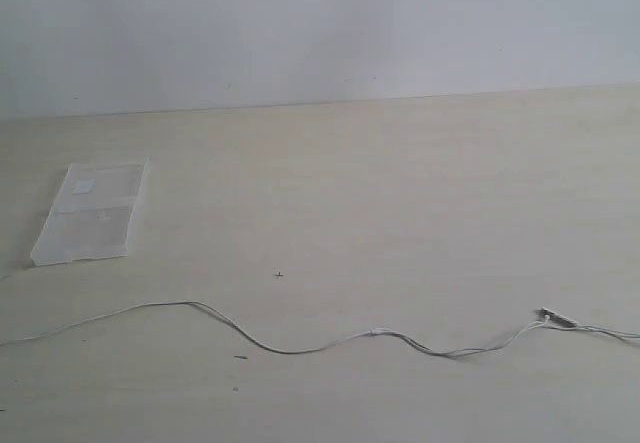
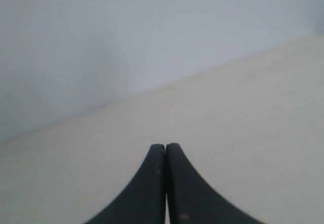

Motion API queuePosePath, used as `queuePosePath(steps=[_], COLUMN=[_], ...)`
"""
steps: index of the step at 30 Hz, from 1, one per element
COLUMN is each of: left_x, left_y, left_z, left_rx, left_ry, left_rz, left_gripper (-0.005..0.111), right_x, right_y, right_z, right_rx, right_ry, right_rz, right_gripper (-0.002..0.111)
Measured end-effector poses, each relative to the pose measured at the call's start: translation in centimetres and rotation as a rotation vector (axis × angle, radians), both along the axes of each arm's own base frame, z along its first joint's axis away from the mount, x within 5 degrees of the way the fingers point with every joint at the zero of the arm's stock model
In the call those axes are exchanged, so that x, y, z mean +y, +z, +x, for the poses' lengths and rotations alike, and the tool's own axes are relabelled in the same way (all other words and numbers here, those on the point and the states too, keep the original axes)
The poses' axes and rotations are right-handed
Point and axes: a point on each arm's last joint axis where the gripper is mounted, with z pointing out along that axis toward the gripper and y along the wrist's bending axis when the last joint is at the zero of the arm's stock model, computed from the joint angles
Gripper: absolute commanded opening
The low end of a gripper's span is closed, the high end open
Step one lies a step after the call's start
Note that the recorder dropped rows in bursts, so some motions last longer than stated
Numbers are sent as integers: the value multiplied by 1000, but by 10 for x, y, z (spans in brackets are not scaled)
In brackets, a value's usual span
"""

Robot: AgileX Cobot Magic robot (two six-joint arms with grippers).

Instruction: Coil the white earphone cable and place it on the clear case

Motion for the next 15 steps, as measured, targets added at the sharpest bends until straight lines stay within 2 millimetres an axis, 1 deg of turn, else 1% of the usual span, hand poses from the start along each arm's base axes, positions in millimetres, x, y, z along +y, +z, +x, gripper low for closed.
queuePosePath(steps=[6,11,15], left_x=[0,0,0], left_y=[0,0,0], left_z=[0,0,0], left_rx=[0,0,0], left_ry=[0,0,0], left_rz=[0,0,0], left_gripper=[0,0,0], right_x=[0,-1,-1], right_y=[23,44,63], right_z=[0,-5,-14], right_rx=[-251,-488,-673], right_ry=[-2,-4,12], right_rz=[17,38,133], right_gripper=[0,0,0])
